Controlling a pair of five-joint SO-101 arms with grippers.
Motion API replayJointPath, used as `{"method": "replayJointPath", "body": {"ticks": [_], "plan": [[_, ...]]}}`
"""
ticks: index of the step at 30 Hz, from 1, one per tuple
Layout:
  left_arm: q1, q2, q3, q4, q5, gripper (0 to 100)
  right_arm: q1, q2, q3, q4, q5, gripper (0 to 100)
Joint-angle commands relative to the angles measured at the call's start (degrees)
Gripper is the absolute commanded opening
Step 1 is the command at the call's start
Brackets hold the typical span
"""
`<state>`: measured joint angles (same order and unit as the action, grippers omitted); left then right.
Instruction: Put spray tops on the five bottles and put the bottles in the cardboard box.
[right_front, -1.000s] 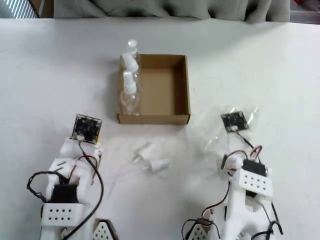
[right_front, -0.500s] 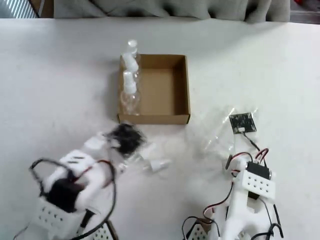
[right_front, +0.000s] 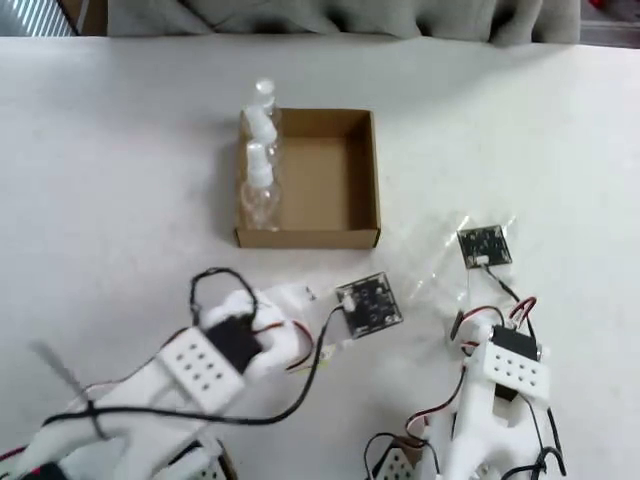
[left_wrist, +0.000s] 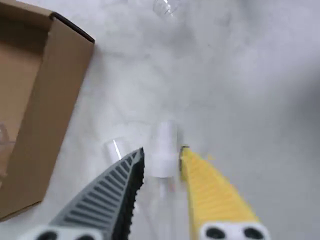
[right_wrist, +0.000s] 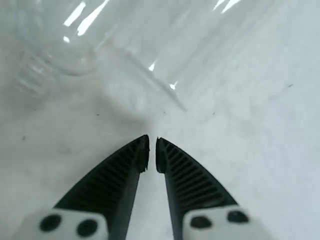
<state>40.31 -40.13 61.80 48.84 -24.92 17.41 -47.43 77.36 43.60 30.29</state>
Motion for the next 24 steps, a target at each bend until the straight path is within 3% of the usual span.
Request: {"method": "replayJointPath", "body": {"ticks": [1, 13, 22, 24], "plan": [[-0.66, 7.69, -5.45, -2.20, -0.62, 19, 0.75, -1.10, -0.44, -0.75, 0.62, 1.7], [-7.25, 31.43, -15.03, -6.51, -5.63, 19, 0.66, -1.01, -0.44, -0.92, 1.23, 1.7], [-7.78, 33.80, -17.14, -4.13, -5.98, 19, 0.57, -0.92, -0.35, -0.92, 2.90, 1.7], [-7.78, 33.80, -17.14, -4.04, -5.98, 13, 0.57, -0.92, -0.35, -0.92, 2.90, 1.7]]}}
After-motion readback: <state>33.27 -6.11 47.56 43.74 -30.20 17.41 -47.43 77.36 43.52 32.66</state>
